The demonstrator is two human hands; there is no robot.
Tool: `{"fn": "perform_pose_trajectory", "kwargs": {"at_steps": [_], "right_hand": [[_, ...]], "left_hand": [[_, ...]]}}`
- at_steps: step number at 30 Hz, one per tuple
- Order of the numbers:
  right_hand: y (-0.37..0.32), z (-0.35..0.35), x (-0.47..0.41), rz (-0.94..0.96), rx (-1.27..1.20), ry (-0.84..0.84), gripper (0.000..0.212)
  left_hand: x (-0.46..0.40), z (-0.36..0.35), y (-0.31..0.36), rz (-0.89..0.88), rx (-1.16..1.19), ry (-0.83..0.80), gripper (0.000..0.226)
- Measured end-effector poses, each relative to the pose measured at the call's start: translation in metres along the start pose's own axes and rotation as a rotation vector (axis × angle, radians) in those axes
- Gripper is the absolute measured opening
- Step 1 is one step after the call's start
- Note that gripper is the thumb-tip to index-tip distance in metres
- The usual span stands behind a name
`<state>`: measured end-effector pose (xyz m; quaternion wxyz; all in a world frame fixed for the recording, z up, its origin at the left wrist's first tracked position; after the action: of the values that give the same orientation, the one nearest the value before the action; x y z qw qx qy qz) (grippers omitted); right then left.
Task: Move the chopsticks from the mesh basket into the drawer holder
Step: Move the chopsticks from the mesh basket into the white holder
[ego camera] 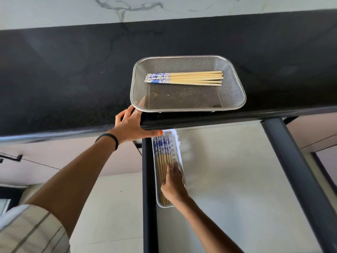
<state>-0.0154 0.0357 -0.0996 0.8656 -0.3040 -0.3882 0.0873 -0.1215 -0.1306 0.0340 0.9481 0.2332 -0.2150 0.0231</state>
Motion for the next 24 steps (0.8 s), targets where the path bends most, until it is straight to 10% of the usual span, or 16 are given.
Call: {"fn": "perform_pose_trajectory", "kwargs": {"at_steps": [24], "right_hand": [[-0.025,0.034,-0.035,0.015,-0.102,-0.025,0.068]], "left_hand": [[0.000,0.002,0.001,-0.007,0.005,-0.007,0.117]]}}
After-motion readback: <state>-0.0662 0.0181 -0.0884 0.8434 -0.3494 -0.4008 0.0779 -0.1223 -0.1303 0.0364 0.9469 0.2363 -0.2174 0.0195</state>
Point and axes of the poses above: each hand's wrist, its own x-axis away from the middle knuckle, its own z-axis out of the back of the hand, y = z × x, the point moved 7 cm from there along -x, towards the middle knuckle, and after that the axes turned 15 degrees about -y, right-handed, at the moved point
